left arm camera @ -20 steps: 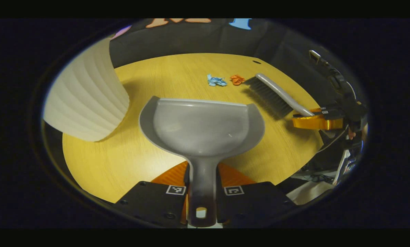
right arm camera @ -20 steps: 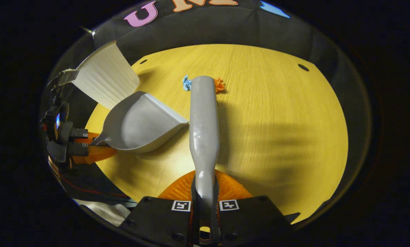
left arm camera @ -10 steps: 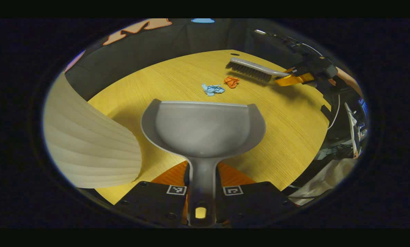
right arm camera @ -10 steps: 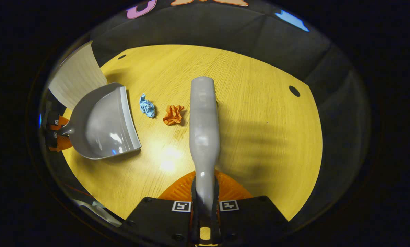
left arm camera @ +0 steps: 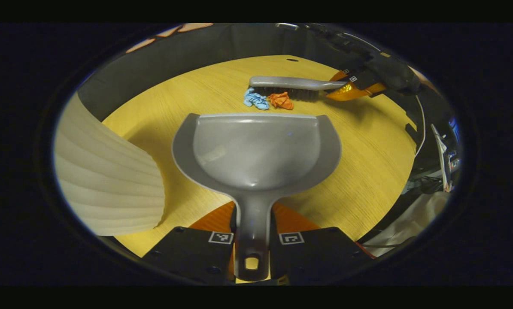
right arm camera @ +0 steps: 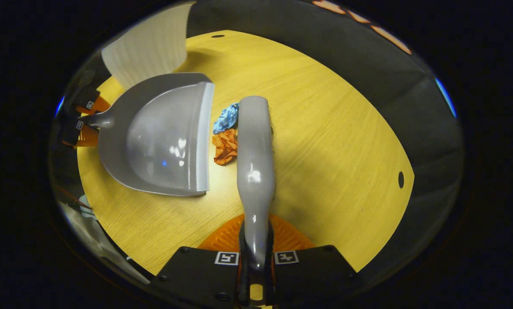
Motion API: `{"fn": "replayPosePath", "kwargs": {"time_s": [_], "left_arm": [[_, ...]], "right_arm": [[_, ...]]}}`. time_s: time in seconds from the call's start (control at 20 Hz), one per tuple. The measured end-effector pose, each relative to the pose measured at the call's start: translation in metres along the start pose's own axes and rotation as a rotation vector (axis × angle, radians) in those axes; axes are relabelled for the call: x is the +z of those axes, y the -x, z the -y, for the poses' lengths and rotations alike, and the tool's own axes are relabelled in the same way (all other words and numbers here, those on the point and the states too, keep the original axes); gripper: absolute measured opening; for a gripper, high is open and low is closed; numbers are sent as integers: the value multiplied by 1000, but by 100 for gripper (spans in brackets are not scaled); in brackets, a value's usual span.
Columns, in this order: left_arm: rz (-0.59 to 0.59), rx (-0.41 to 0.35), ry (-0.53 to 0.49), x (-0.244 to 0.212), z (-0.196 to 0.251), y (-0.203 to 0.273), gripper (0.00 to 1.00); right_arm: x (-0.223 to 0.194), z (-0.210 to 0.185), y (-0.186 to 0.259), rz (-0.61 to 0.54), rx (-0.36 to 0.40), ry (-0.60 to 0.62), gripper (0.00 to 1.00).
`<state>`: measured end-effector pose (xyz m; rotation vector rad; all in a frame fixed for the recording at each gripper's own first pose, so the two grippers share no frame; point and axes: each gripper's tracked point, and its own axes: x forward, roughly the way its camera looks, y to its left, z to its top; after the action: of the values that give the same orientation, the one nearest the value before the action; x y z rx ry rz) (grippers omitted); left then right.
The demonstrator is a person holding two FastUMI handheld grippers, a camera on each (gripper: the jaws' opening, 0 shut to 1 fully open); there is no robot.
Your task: Pick up the small broom and dustpan from the desktop, sweep the trash into the dustpan with the broom, and then empty the trash into the garbage bin.
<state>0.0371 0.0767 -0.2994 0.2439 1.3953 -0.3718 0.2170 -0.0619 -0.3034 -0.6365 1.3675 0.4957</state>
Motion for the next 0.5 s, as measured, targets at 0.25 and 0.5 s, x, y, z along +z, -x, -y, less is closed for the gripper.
{"fn": "replayPosePath", "kwargs": {"time_s": [0.25, 0.5], "left_arm": [[21, -2, 13, 0, 1, -2, 24], [52, 3, 74, 1, 1, -6, 25]], "right_arm": [[9, -40, 11, 13, 91, 110, 15], [9, -39, 41, 103, 74, 60, 15]]}}
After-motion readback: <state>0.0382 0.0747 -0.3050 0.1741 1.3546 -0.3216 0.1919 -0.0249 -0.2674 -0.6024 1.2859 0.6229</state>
